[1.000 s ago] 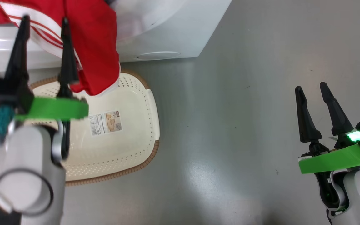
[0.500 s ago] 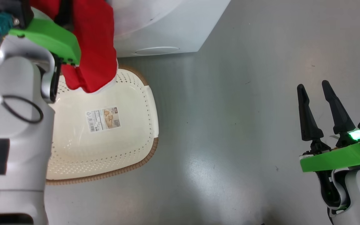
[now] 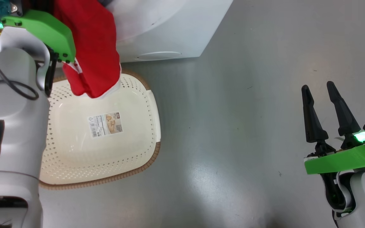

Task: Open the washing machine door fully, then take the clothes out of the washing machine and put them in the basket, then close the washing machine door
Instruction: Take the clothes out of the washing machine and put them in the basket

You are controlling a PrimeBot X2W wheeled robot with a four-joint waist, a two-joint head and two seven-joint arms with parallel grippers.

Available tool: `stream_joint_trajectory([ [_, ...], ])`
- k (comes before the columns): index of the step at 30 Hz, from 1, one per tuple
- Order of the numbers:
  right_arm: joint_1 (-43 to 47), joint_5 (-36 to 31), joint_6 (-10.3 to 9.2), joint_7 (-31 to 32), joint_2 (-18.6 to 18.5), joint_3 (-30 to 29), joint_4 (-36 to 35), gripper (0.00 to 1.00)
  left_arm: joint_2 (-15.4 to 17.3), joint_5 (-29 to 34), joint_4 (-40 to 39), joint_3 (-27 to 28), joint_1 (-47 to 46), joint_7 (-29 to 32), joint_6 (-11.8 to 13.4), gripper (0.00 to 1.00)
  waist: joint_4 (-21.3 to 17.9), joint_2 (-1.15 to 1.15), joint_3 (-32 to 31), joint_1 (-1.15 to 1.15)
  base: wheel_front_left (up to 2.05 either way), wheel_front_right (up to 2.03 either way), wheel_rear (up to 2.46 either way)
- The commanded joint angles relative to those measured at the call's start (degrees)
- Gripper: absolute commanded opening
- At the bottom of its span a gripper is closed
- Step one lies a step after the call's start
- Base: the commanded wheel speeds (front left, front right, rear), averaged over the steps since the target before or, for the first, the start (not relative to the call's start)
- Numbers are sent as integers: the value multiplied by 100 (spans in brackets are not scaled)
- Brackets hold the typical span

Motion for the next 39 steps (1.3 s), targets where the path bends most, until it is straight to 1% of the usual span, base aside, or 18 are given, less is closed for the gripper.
stream_joint_trajectory([
  [1, 113, 56, 36, -37, -39, 107, -130, 100, 236, -33, -67, 63, -64, -90, -17, 0, 11, 0, -22, 0, 0, 0, 0],
  [5, 167, 49, 36, -37, -47, 101, -124, 100, 191, -124, -70, 106, -8, -333, 34, 0, 56, 0, -117, 0, 0, 0, 0],
  [7, 209, 46, 36, -37, -50, 96, -116, 100, 172, -203, -245, 183, 106, -391, 99, 0, 80, 0, -182, 0, 0, 0, 0],
  [8, 232, 43, 36, -37, -52, 91, -113, 100, 160, -246, -455, 236, 184, -400, 140, 0, 95, 0, -214, 0, 0, 0, 0],
  [13, 339, 18, 36, -37, -60, 86, -114, 100, 55, -356, -2220, 536, 1133, -407, 339, 0, 177, 0, -376, 0, 0, 0, 0],
  [19, 448, -1, 36, -37, -93, 86, -123, 100, -172, -365, -4070, 813, 2372, -408, 443, 0, 295, 0, -517, 0, 0, 0, 0],
  [22, 463, -7, 36, -37, -98, 98, -129, 100, -262, -343, -4861, 883, 2884, -408, 463, 0, 325, 0, -539, 0, 0, 0, 0],
  [23, 463, -7, 36, -37, -98, 98, -129, 100, -262, -343, -4861, 883, 2884, -408, 463, 0, 325, 0, -539, 0, 0, 0, 0],
  [27, 462, -5, 36, -37, -103, 101, -137, 100, -325, -314, -5664, 867, 3489, -409, 511, 0, 345, 0, -536, 0, 0, 0, 0],
  [29, 462, -1, 36, -37, -105, 107, -143, 100, -338, -323, -5936, 843, 3765, -409, 548, 0, 349, 0, -526, 0, 0, 0, 0],
  [32, 463, 5, 36, -37, -107, 111, -143, 100, -347, -403, -6139, 780, 4163, -409, 649, 0, 343, 0, -512, 0, 0, 0, 0],
  [39, 411, 18, 36, -37, -98, 118, -146, 100, -350, -788, -6102, 591, 4802, -409, 904, 0, 317, 0, -423, 0, 0, 0, 0],
])
